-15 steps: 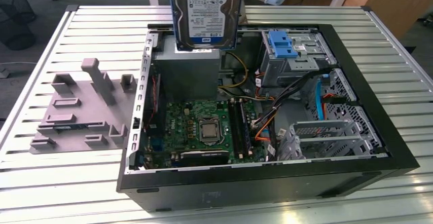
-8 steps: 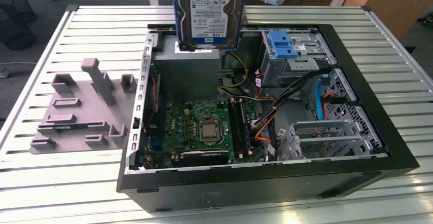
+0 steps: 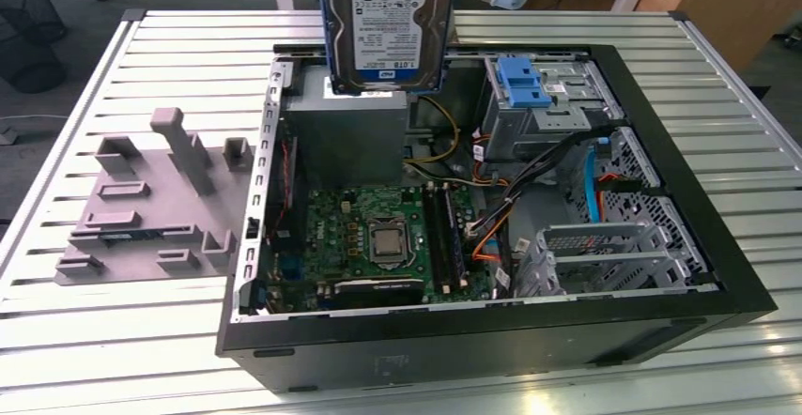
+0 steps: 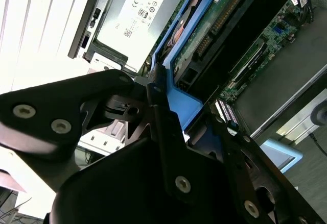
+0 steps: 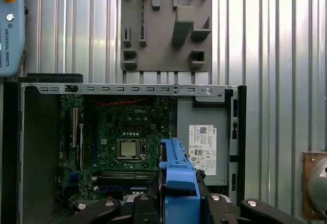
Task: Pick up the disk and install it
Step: 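Pick up the disk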
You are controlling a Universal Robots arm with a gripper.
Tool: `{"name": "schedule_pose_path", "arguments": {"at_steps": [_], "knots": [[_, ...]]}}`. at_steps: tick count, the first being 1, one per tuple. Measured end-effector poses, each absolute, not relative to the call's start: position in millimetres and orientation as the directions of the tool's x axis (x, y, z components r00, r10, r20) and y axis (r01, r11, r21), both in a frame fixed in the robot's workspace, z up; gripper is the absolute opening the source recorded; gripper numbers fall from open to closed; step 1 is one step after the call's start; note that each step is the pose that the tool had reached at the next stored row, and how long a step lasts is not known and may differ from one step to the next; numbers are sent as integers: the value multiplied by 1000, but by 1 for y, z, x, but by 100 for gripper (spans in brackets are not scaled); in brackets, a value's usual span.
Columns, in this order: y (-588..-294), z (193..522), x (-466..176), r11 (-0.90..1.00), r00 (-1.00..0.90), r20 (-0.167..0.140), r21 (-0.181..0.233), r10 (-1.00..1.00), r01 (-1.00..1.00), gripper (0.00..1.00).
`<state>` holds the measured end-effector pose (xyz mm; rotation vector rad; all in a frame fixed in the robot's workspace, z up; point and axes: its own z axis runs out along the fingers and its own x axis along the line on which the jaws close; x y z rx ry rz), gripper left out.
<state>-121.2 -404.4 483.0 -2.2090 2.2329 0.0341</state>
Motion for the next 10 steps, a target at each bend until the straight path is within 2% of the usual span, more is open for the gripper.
{"name": "schedule_pose_path", "arguments": {"at_steps": [10], "knots": [[-433, 483, -121, 11, -11, -16, 15, -1000, -1000, 36]]}}
